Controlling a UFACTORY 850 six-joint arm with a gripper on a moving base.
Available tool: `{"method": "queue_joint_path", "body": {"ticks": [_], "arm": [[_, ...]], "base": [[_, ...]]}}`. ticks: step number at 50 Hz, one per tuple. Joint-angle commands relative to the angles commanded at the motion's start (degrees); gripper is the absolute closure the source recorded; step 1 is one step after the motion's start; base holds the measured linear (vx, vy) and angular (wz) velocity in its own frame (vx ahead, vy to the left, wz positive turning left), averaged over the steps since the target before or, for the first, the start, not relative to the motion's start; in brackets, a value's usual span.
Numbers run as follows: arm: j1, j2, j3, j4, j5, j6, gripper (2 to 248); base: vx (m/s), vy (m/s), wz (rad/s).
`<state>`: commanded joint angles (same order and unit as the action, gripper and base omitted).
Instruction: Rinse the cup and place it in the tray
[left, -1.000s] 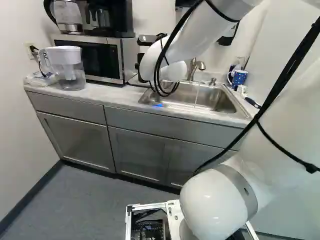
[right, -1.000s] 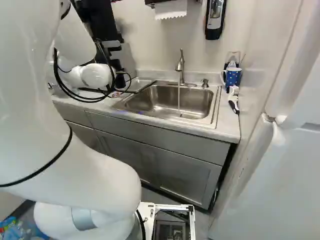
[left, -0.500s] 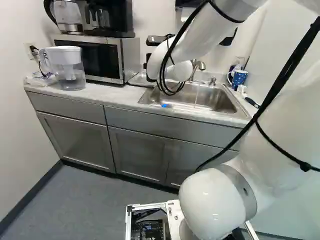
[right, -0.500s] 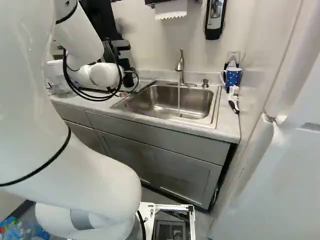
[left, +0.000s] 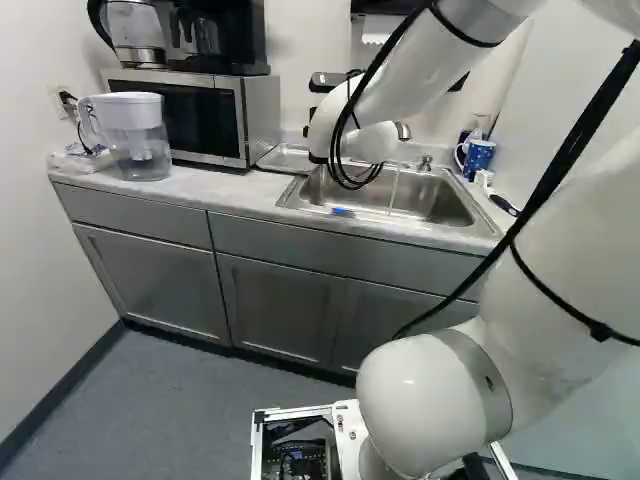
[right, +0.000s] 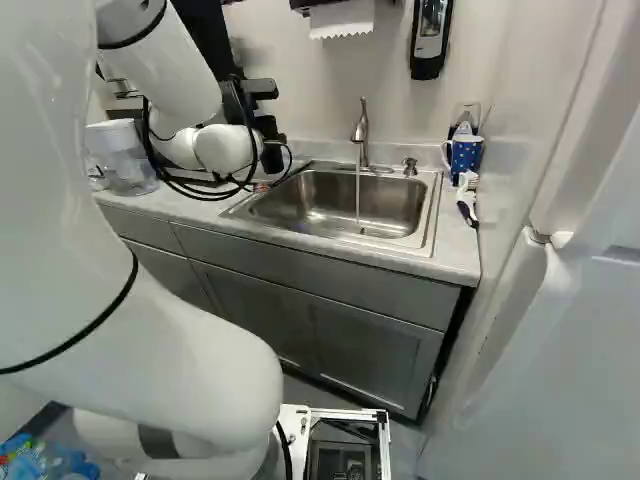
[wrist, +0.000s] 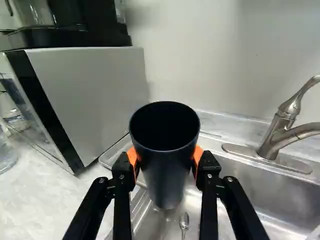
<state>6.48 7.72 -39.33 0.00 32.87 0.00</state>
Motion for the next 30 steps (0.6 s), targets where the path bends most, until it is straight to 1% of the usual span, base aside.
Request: {"method": "queue_joint_path", "body": {"ticks": [21,30], "arm": [[-3.82,0.55,0.52,0.00,0.00,0.00,127],[-5.46,0.21,0.89,0.00,0.00,0.00,127]], "base": [[0.000,0.000,0.000],[0.000,0.000,0.000]]}}
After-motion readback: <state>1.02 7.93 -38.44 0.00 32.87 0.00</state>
